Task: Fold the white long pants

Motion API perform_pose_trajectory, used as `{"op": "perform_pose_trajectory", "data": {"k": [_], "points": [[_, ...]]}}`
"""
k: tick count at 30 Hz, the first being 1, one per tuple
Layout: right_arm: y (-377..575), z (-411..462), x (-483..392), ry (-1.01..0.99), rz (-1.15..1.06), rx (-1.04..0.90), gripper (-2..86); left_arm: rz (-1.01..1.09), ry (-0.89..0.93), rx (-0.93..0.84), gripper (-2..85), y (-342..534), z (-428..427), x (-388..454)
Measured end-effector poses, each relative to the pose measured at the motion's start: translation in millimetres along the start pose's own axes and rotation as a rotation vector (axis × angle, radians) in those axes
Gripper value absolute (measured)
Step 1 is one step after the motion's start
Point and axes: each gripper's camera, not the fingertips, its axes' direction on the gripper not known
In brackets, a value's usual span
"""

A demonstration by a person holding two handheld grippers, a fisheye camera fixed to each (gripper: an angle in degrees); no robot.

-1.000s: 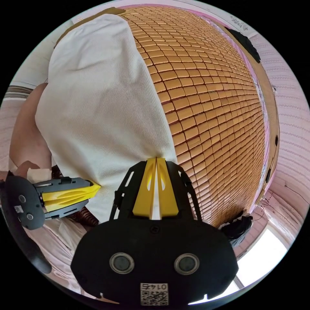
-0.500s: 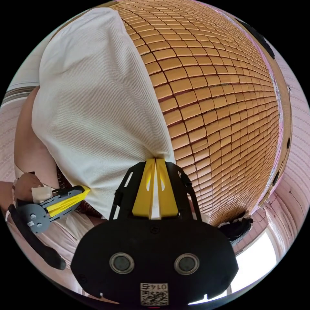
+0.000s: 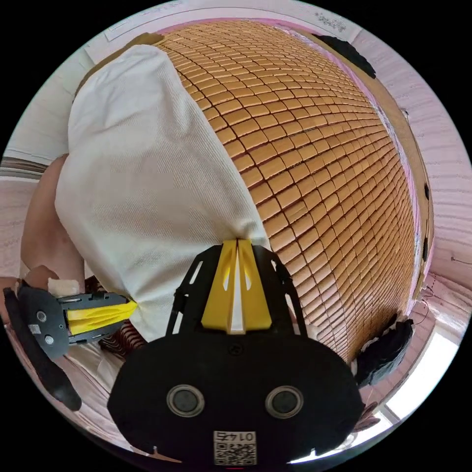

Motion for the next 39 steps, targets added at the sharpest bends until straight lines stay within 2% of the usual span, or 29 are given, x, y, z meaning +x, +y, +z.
{"op": "perform_pose_trajectory", "data": {"k": [4,8,10,12,15,18,23,26,28,31,39], "points": [[116.1,4.6,30.8,-0.211,0.16,0.107,-0.7,-0.044,0.032,0.051,-0.9,7.8,-10.1,10.1],[326.6,11.3,83.8,-0.326,0.598,0.263,1.4,-0.067,0.116,0.103,0.3,18.6,-11.6,19.4],[425.8,11.8,101.7,-0.371,0.787,0.377,6.0,-0.047,0.117,0.113,2.1,19.9,-9.9,26.9],[543.0,15.8,109.6,-0.32,1.031,0.511,15.1,0.002,0.148,0.108,5.4,16.4,-4.5,39.7],[651.6,50.4,114.8,-0.272,1.337,0.473,21.1,0.058,0.142,0.1,7.4,7.6,1.6,58.7],[722.2,103.9,117.2,-0.404,1.532,0.484,22.3,0.133,0.077,0.056,8.3,-4.7,8.1,80.6],[754.5,174.7,128.7,-0.582,1.559,0.423,20.5,0.226,-0.157,-0.008,10.4,-17.6,17.2,110.1],[765.7,198.0,140.1,-0.564,1.557,0.36,15.7,0.249,-0.207,-0.021,11.0,-19.6,26.3,120.1],[776.4,205.3,145.3,-0.584,1.542,0.4,12.1,0.251,-0.224,-0.043,11.2,-20.8,35.2,122.6],[792.8,208.3,149.3,-0.603,1.512,0.486,8.7,0.233,-0.242,-0.055,11.0,-23.1,41.5,122.5],[811.8,190.1,159.9,-0.844,1.259,1.084,6.9,0.188,-0.283,-0.092,7.0,-26.0,38.7,107.2]]}}
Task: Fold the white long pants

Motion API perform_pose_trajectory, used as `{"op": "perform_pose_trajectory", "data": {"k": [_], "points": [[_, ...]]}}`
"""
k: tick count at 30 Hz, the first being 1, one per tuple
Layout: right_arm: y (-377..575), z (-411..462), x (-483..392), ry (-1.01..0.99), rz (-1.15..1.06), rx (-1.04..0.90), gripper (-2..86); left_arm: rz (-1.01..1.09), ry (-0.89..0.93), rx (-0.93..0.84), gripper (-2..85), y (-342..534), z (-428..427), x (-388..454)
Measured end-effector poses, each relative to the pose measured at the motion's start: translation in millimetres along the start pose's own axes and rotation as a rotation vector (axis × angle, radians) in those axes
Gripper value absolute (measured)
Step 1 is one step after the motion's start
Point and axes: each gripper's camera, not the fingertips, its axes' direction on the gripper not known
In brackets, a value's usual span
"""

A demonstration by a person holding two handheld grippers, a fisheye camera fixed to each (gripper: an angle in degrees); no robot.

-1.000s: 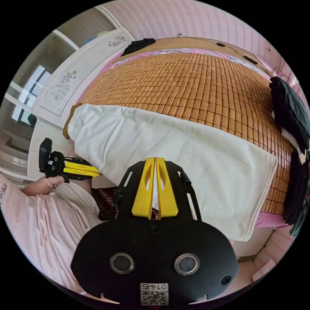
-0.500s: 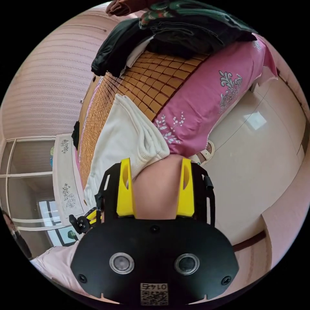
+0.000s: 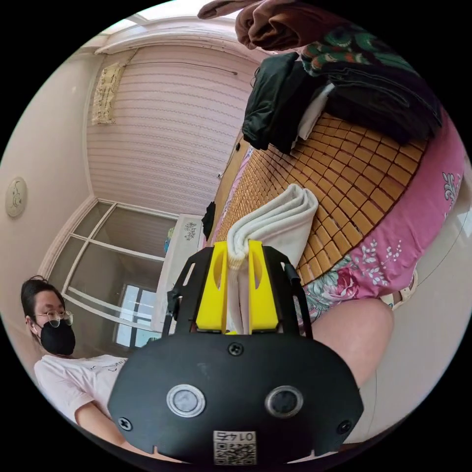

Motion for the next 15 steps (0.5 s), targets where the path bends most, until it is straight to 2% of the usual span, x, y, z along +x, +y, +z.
{"op": "perform_pose_trajectory", "data": {"k": [5,10,13,15], "points": [[-13.6,-7.8,-22.7,-0.1,-0.129,0.044,6.5,0.05,-0.016,-0.013,5.4,-5.1,-8.2,-11.1],[-42.9,-52.4,-48.4,-0.184,-0.222,0.181,6.4,0.109,-0.024,0.157,-0.1,-18.7,-50.0,-29.4],[-65.0,-77.1,-93.2,-0.179,-0.354,0.259,6.4,0.141,0.038,0.268,-0.1,-44.1,-78.1,-41.7],[-77.5,-82.8,-134.3,-0.175,-0.463,0.294,6.4,0.138,0.174,0.359,1.2,-64.9,-96.0,-54.5]]}}
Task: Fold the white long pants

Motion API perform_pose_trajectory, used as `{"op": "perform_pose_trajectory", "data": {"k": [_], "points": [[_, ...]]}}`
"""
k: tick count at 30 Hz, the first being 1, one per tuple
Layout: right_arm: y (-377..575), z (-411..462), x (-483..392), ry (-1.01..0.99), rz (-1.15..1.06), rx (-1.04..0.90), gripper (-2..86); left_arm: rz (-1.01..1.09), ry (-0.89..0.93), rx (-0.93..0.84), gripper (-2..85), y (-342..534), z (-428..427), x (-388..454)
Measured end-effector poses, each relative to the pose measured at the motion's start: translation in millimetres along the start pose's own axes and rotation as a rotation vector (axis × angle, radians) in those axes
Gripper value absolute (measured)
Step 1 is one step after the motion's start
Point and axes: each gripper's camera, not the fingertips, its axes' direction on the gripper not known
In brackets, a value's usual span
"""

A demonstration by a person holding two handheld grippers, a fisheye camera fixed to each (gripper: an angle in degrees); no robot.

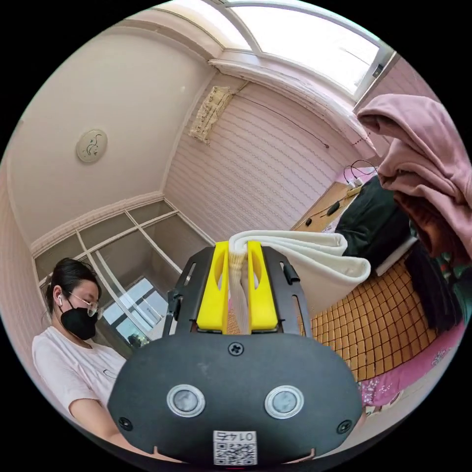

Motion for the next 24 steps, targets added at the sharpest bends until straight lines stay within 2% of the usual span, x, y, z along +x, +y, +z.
{"op": "perform_pose_trajectory", "data": {"k": [3,4,6,10,12,16,17,18,20,22,24], "points": [[-17.0,38.6,-32.2,0.026,-0.083,-0.078,6.5,-0.113,0.233,0.122,4.4,-6.8,-18.5,-26.5],[-16.8,51.8,-37.9,0.033,-0.098,-0.115,6.5,-0.13,0.261,0.147,4.7,-3.4,-23.7,-31.2],[-0.6,118.9,-62.8,0.047,-0.175,-0.297,6.6,-0.166,0.325,0.232,5.1,24.7,-47.6,-47.9],[65.0,241.9,-109.2,-0.155,-0.306,-0.575,6.6,-0.259,0.28,0.281,5.1,105.5,-85.1,-77.9],[128.2,326.9,-149.1,-0.358,-0.334,-0.751,7.1,-0.44,0.197,0.27,5.0,179.1,-103.3,-108.1],[244.3,436.9,-183.9,-0.517,-0.224,-0.971,8.7,-0.851,0.17,0.316,5.2,305.9,-129.3,-153.0],[286.4,467.9,-180.8,-0.481,-0.218,-1.115,8.4,-0.974,0.14,0.348,5.2,345.2,-140.7,-160.4],[324.2,491.4,-168.0,-0.339,-0.192,-1.275,7.6,-1.069,0.091,0.366,5.2,378.2,-151.5,-164.1],[352.5,498.1,-151.7,-0.261,-0.14,-1.383,6.0,-1.174,0.041,0.36,5.4,414.2,-162.6,-169.0],[348.4,484.5,-147.2,-0.281,-0.116,-1.34,5.6,-1.223,0.045,0.363,6.0,434.1,-169.1,-175.1],[328.7,468.8,-147.5,-0.198,-0.145,-1.314,5.6,-1.218,0.044,0.342,6.3,437.2,-171.4,-184.0]]}}
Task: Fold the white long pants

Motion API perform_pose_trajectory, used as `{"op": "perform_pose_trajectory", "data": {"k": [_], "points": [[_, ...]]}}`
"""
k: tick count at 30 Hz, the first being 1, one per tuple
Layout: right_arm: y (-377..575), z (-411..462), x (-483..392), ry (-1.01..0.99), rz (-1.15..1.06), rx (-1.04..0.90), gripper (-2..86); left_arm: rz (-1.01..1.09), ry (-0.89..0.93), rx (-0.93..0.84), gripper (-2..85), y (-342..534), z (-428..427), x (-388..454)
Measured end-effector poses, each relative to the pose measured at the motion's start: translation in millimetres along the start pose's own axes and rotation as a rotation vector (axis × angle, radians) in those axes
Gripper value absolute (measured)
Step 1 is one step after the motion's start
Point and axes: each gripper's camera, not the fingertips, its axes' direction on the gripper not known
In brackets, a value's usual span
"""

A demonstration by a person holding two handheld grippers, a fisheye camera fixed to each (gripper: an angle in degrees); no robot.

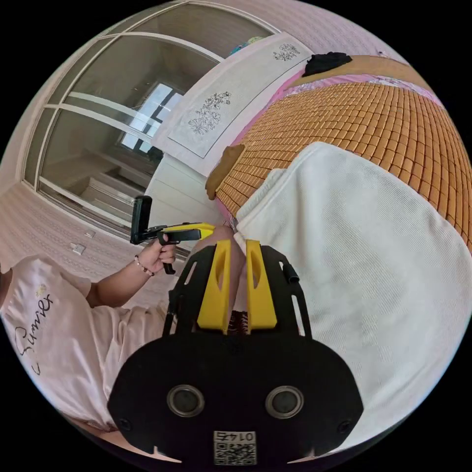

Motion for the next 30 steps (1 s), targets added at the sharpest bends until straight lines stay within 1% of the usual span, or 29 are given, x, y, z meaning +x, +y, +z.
{"op": "perform_pose_trajectory", "data": {"k": [4,6,8,10,12,14,17,18,21,24,26,28,30], "points": [[8.7,-34.8,-14.6,0.147,0.02,-0.001,6.4,0.066,0.016,-0.04,7.6,-24.0,16.4,15.0],[11.7,-47.1,-27.8,0.24,0.031,-0.03,7.3,0.089,-0.006,-0.054,9.0,-44.4,25.9,29.2],[11.0,-49.2,-38.5,0.275,0.026,-0.048,7.5,0.112,-0.031,-0.049,9.5,-58.7,29.1,40.5],[6.6,-46.3,-47.0,0.286,0.035,-0.065,7.6,0.14,-0.108,-0.088,9.4,-71.3,38.9,48.4],[-3.1,-40.6,-55.9,0.245,0.052,-0.077,7.5,0.167,-0.219,-0.205,8.1,-80.4,61.8,49.8],[-12.9,-36.9,-65.3,0.23,0.046,-0.09,7.4,0.219,-0.236,-0.197,6.5,-79.1,57.0,57.2],[-30.6,-33.0,-83.9,0.269,0.011,-0.117,7.3,0.29,-0.231,-0.121,5.7,-67.7,20.1,74.4],[-38.4,-31.1,-89.5,0.284,0.002,-0.135,7.2,0.283,-0.212,-0.111,5.6,-61.7,7.9,74.8],[-58.8,-26.0,-100.7,0.291,-0.008,-0.172,7.2,0.259,-0.187,-0.147,5.4,-52.6,5.0,66.7],[-79.9,-23.0,-111.4,0.3,-0.011,-0.201,7.4,0.248,-0.224,-0.228,5.6,-50.7,24.1,61.0],[-95.6,-24.3,-120.8,0.313,-0.026,-0.215,7.9,0.243,-0.253,-0.224,5.9,-49.6,30.4,60.0],[-117.7,-29.8,-134.8,0.346,-0.078,-0.22,8.8,0.249,-0.267,-0.234,6.1,-50.9,33.7,61.2],[-156.8,-40.9,-156.7,0.438,-0.173,-0.196,10.6,0.257,-0.268,-0.232,6.7,-52.6,26.0,66.0]]}}
